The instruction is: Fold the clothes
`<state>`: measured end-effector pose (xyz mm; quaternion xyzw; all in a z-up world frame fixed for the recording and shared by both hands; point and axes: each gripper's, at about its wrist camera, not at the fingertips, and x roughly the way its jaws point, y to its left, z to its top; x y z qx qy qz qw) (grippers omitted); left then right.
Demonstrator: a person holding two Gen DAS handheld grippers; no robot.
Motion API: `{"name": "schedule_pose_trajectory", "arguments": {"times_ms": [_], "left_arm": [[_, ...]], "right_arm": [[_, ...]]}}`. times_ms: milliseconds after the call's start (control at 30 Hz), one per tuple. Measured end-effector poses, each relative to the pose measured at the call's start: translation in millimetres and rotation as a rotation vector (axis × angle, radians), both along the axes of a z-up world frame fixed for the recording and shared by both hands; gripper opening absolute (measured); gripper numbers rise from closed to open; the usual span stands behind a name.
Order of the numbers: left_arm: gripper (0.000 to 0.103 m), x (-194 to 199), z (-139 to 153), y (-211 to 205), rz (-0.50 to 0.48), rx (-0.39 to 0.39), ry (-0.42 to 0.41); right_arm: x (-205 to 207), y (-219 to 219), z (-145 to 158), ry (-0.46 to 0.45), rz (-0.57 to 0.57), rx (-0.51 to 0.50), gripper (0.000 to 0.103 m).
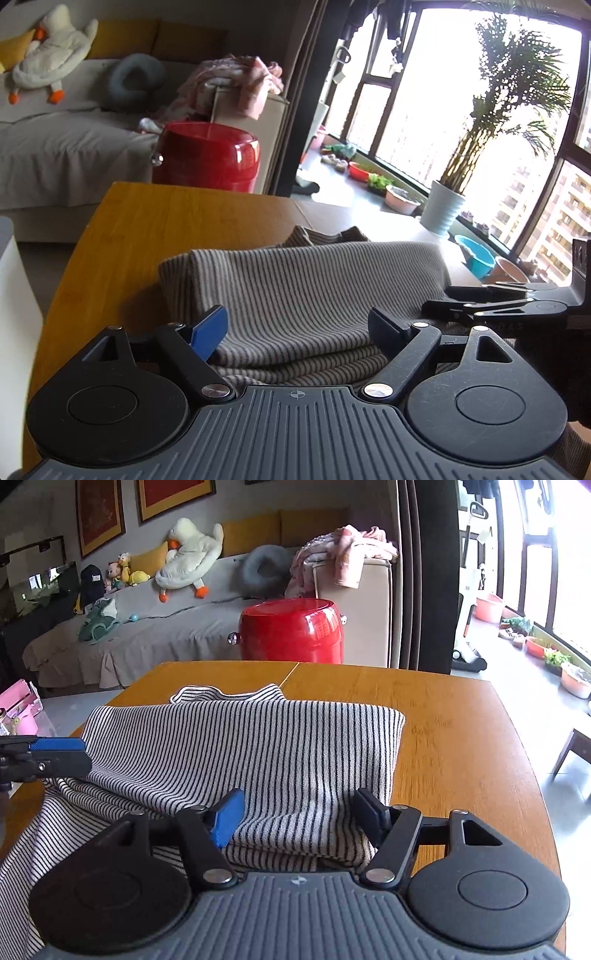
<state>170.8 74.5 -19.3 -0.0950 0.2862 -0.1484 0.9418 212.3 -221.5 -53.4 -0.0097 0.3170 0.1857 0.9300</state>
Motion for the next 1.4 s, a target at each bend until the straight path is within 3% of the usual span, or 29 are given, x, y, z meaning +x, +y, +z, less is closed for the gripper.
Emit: {"name": "schedule_pose_trajectory", "arguments": {"times_ms": [33, 100, 200, 267, 300, 400, 500, 667, 833, 967, 1100, 1233, 1400], "left_arm": [[0.080, -1.4, 3.3, 2.5, 0.007, 0.006, -0.005], [0.059, -2.8, 8.0, 7.8, 0.015, -0.024, 0.002], [0.044, 6.2, 5.2, 6.7, 0.034, -0.030, 0.049], [0.039, 12.2, -0.7, 1.2, 0.047, 0.033, 0.066], [0.038, 14.6, -3.7, -1.7, 0.046, 0.064, 0.071], [0.038, 15.9, -6.3, -10.7, 0.034, 0.126, 0.062], [0.038, 18.3, -2.6, -12.7, 0.040, 0.124, 0.064], [0.045, 19.6, 8.8, -3.2, 0.105, 0.148, 0.045], [0.045, 29.6, 3.9, 3.9, 0.126, 0.190, 0.086], [0.046, 32.1, 0.0, 4.5, 0.124, 0.193, 0.093], [0.052, 31.2, -1.7, 7.3, 0.129, 0.197, 0.100], [0.053, 19.0, 2.1, 7.9, 0.131, 0.175, 0.106], [0.077, -7.8, 8.6, -2.3, 0.115, 0.118, 0.087]], "right_arm": [[-0.3, 0.7, -0.2, -0.003, 0.004, -0.001, 0.069], [-0.6, 0.4, 0.1, -0.002, 0.012, 0.006, 0.072], [-3.4, -3.5, 3.8, -0.010, 0.004, 0.034, 0.071], [-8.1, -9.7, 12.9, -0.022, -0.016, 0.081, 0.064], [-10.0, -13.5, 18.4, -0.030, -0.024, 0.111, 0.055], [-6.6, -20.9, 27.7, -0.026, -0.025, 0.148, 0.052], [7.6, -19.3, 7.3, 0.061, -0.022, 0.082, 0.049], [3.4, -17.1, 8.3, 0.035, -0.022, 0.081, 0.049], [5.6, -24.5, 29.7, -0.043, -0.050, 0.131, 0.047], [22.8, -24.2, 21.3, 0.018, -0.052, 0.118, 0.047], [28.3, -25.2, -3.3, 0.057, -0.085, 0.091, 0.059], [26.2, -27.4, -4.3, 0.052, -0.098, 0.101, 0.061], [22.5, -24.3, -4.3, 0.029, -0.104, 0.068, 0.063]]}}
